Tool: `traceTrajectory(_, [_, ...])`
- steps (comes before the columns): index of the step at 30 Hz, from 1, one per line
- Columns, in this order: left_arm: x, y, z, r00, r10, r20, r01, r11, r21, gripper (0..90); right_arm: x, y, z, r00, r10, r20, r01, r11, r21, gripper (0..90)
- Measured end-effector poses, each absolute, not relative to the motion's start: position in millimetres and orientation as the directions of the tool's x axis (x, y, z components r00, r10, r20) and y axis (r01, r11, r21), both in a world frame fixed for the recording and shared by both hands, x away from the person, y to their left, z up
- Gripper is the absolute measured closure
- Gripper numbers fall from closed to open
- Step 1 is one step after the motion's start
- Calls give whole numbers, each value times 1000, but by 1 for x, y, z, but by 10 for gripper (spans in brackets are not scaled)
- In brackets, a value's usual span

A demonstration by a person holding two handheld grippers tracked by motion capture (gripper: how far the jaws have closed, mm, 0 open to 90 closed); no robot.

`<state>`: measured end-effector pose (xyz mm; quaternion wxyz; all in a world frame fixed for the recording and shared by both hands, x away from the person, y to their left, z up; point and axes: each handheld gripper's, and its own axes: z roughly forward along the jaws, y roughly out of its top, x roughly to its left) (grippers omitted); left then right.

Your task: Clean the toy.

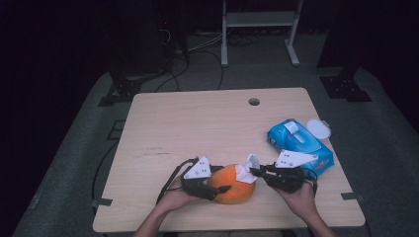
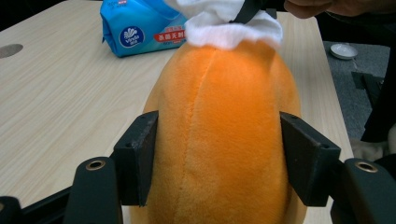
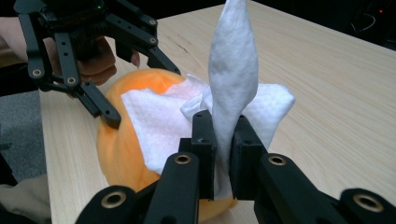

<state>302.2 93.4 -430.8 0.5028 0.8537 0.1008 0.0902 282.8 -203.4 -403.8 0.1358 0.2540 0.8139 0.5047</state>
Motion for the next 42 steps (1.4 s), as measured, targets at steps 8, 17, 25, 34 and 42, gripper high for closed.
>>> traceTrajectory(8, [301,90,-433,965,253,68,62,-472,879,372,277,-190,-400,-869,493,34,234,350,907,811])
traceTrajectory(17, [307,105,-437,961,275,8,121,-451,884,364,288,-207,-415,-839,536,92,316,342,885,811])
traceTrajectory(25, [306,93,-435,958,285,15,118,-443,889,344,287,-201,-407,-852,514,101,293,308,905,811])
traceTrajectory(34, [299,85,-433,958,280,56,83,-460,884,336,290,-204,-407,-845,528,89,299,329,896,811])
traceTrajectory(42, [291,68,-431,959,265,96,41,-468,883,322,286,-190,-401,-866,493,86,276,326,904,810])
